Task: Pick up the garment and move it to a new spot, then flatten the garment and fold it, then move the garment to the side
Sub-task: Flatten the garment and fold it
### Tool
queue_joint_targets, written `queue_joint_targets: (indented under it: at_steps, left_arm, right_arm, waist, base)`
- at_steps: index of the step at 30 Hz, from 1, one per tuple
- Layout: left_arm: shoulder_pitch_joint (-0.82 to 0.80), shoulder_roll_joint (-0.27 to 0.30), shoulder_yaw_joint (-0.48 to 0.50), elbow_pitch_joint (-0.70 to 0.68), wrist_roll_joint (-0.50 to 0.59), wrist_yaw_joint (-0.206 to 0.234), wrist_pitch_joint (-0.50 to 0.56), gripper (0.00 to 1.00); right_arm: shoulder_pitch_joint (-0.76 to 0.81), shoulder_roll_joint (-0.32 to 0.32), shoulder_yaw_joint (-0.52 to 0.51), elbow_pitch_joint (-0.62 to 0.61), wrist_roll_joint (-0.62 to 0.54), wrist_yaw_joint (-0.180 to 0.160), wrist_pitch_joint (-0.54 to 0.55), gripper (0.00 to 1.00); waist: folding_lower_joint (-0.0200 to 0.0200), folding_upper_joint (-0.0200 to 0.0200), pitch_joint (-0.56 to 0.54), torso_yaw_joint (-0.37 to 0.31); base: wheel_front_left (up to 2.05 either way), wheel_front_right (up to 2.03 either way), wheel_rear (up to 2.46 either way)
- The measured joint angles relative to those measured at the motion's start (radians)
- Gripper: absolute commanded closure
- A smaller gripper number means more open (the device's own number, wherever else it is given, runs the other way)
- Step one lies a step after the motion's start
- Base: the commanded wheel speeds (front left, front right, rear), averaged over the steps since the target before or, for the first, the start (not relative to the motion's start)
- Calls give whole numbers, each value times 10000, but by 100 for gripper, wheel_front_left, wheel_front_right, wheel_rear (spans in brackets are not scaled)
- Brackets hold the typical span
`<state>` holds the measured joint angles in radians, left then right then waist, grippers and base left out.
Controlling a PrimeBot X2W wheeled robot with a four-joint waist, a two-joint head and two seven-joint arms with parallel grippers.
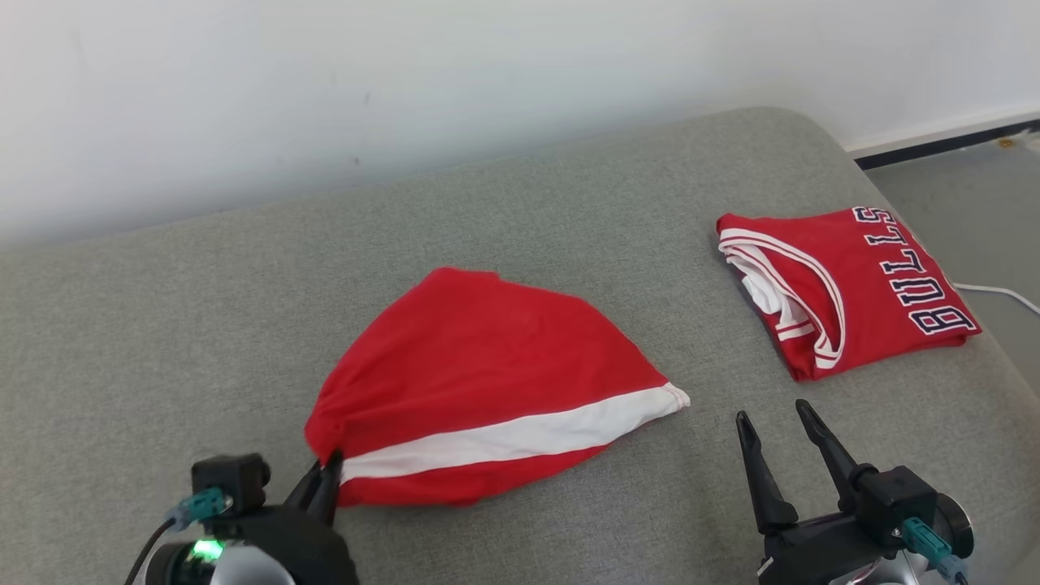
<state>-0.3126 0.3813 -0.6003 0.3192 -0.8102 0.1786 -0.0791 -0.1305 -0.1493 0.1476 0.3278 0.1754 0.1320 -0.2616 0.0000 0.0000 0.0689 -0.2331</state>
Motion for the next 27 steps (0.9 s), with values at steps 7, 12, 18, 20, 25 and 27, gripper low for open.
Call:
queue_joint_targets:
  at_steps: [7, 12, 18, 20, 25, 27]
  left_arm:
    - [729, 188, 247, -63, -94, 472, -194, 100]
    - [924, 280, 190, 75, 171, 608, -681, 95]
    - [977, 228, 309, 274, 466, 945, -1346, 0]
    - [1046, 182, 447, 259, 543, 988, -1538, 0]
    - [1473, 19, 1279, -397, 1083, 1127, -1806, 0]
    - [1782, -176, 1891, -917, 1534, 1218, -1808, 0]
  right_arm:
    - [57, -58, 0, 46, 4, 0, 0, 0]
    - [84, -105, 13, 102, 8, 0, 0, 0]
    - [83, -104, 92, 167, 35, 0, 0, 0]
    - [81, -119, 88, 184, 81, 0, 0, 0]
    - [119, -196, -58, 163, 109, 0, 0, 0]
    - [195, -215, -144, 115, 109, 0, 0, 0]
  waist:
    - [0, 0, -132, 181]
    - [0, 0, -254, 262]
    - [0, 0, -380, 282]
    - [0, 0, -412, 292]
    - [0, 0, -495, 385]
    - [0, 0, -531, 445]
  base:
    - [0, 0, 0]
    - [0, 0, 0]
    - [0, 0, 0]
    - [0, 0, 0]
    - [0, 0, 0]
    - [0, 0, 0]
